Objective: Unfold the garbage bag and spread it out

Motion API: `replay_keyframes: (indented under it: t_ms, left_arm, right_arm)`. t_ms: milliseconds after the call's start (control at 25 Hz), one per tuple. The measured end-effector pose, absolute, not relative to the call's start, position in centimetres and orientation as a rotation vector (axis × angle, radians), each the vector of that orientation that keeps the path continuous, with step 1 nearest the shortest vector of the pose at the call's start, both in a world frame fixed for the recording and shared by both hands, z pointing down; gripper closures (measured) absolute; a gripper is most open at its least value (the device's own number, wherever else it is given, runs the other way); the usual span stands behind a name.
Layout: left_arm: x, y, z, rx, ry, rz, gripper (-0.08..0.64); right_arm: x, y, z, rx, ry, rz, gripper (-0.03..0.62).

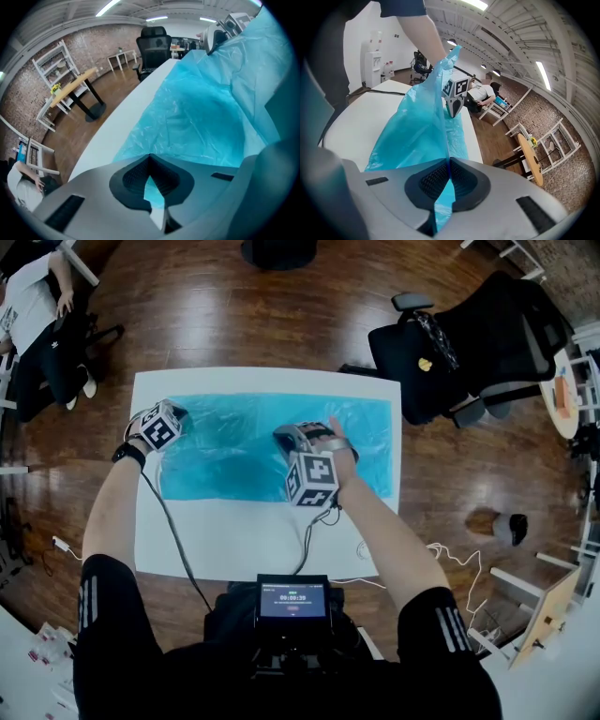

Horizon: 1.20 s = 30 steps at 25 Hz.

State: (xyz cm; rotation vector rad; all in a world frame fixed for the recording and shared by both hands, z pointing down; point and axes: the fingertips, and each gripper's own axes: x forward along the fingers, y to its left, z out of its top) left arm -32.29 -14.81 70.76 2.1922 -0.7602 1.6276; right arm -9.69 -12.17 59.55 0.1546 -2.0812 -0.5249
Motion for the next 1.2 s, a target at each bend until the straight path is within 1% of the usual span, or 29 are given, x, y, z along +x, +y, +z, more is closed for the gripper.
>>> replay_keyframes:
  t_ms: [720,840,1200]
  left_arm:
    - [-35.3,-19.9,70.6,2.107,-1.027,1.649,0.56]
    - [-35.2,-20.1,71.8,2.11,-1.012,1.601,0.56]
    - [-35.3,-20.5,71.0,2.096,-1.042,1.616,0.56]
  right_arm:
    - [-8.9,-13.2,56.2,0.234,-2.102,-0.567,0.574]
    - [-8.7,-13.0,55.2,0.247,-2.107,-0.579,0.574]
    - [-7.6,-10.5,51.2,0.299,-2.122,-0.582,0.574]
